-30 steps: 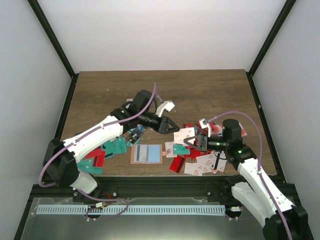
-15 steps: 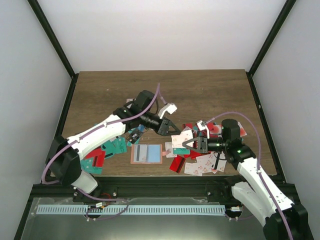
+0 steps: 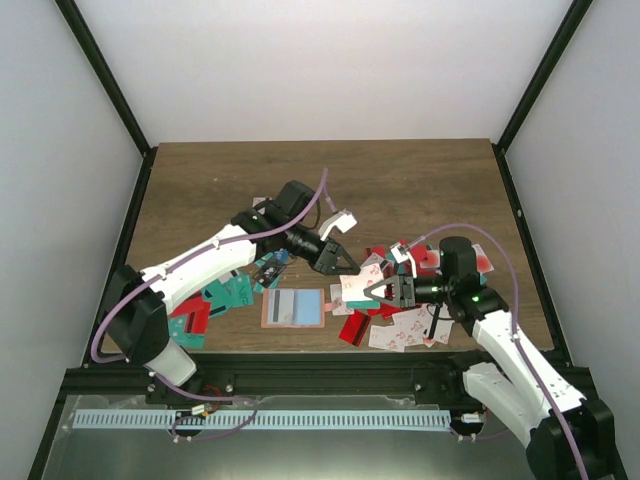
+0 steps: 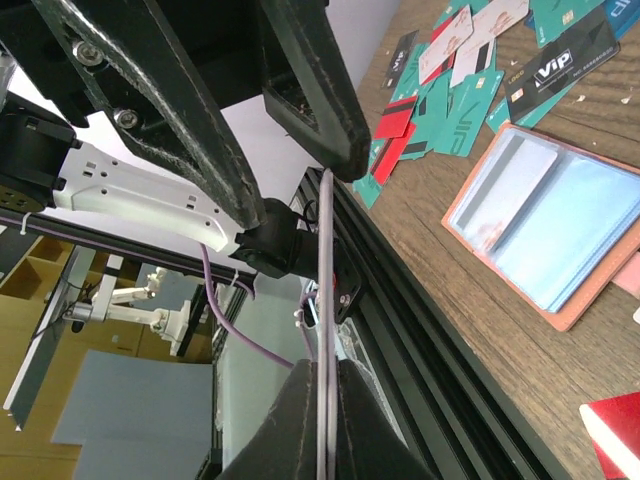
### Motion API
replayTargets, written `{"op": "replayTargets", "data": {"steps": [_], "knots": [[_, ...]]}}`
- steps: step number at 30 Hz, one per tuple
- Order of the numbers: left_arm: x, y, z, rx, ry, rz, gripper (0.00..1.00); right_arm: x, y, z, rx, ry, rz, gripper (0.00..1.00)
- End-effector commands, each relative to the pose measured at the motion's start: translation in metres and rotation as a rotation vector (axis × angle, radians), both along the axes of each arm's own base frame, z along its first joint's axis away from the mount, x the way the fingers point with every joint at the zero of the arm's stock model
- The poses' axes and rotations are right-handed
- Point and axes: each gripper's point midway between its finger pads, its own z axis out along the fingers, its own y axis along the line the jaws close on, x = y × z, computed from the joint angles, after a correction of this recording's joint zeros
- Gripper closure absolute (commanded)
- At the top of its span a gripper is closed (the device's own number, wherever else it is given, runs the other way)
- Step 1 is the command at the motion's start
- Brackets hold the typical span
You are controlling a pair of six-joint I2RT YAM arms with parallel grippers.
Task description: Put the credit cards into the card holder
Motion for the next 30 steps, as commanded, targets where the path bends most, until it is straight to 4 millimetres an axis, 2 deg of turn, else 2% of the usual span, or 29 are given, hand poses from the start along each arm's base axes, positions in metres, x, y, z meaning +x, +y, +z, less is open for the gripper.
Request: {"op": "replayTargets", "data": {"steps": [1, 4, 8, 11, 16, 22, 30], "knots": [[-0.029, -0.002, 0.005, -0.021, 0.080, -0.110, 0.77, 0.020, 0.002, 0.032, 0.010, -0.152, -0.042, 0.99], [-0.030, -0.003, 0.010, -0.042, 0.073, -0.120, 0.78, 0.019, 0.003, 0.030, 0.017, -0.134, -0.019, 0.99], [-0.024, -0.004, 0.004, -0.022, 0.041, -0.100, 0.62, 0.016, 0.006, 0.030, 0.020, -0.126, 0.031, 0.99], [-0.019, -0.008, 0.005, -0.032, 0.018, -0.091, 0.60, 0.012, 0.007, 0.030, 0.035, -0.116, 0.075, 0.99], [-0.022, -0.014, 0.014, -0.080, 0.027, -0.128, 0.63, 0.008, 0.010, 0.030, 0.049, -0.099, 0.101, 0.99], [-0.022, -0.019, 0.008, -0.078, 0.031, -0.145, 0.65, 0.007, 0.013, 0.025, 0.054, -0.074, 0.121, 0.99], [-0.011, -0.028, 0.018, -0.115, 0.010, -0.097, 0.70, 0.004, 0.017, 0.020, 0.044, -0.058, 0.138, 0.99]]}}
